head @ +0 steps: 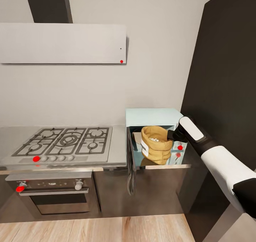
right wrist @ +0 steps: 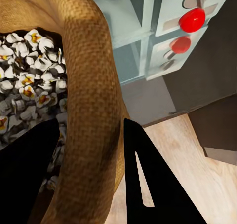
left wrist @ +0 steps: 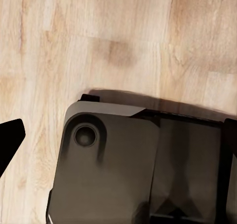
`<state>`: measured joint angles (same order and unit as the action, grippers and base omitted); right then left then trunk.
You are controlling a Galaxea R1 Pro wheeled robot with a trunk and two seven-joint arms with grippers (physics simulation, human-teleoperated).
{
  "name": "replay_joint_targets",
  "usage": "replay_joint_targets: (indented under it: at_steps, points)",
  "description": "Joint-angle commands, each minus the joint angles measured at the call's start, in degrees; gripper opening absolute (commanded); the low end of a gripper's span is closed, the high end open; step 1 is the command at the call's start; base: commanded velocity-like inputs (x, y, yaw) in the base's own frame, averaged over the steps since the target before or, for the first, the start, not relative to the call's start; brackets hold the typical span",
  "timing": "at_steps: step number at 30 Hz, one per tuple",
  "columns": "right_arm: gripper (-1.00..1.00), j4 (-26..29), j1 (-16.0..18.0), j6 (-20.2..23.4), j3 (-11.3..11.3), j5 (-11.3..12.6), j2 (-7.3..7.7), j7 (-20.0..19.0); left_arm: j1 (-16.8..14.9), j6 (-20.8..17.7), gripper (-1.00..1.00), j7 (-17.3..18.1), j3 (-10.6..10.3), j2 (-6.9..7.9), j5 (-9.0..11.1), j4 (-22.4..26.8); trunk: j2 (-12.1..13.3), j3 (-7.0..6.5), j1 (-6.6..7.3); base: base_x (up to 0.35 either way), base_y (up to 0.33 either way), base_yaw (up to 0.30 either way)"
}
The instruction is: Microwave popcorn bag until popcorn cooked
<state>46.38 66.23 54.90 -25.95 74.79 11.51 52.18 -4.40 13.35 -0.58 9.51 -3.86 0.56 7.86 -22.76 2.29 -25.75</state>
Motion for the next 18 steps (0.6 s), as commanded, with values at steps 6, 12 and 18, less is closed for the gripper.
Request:
replay_joint_targets:
  at_steps: [6, 12, 18]
  points:
    - [-1.0, 0.1, 0.1, -0.5, -0.2, 0.1, 0.08, 0.6, -0.1, 0.2, 1.0, -0.1, 0.2, -0.03, 0.1, 0.0, -0.2, 0.12, -0.03, 0.03, 0.0, 0.0]
    - [-1.0, 0.1, 0.2, -0.5, -0.2, 0.1, 0.09, 0.6, -0.1, 0.2, 1.0, -0.1, 0.2, -0.04, 0.1, -0.1, -0.2, 0.12, -0.03, 0.25, 0.0, 0.0]
    - [-1.0, 0.1, 0.2, -0.5, -0.2, 0.1, 0.02, 0.6, 0.0, 0.2, 1.0, -0.1, 0.1, -0.05, 0.1, -0.1, -0.2, 0.12, -0.03, 0.019, 0.0, 0.0]
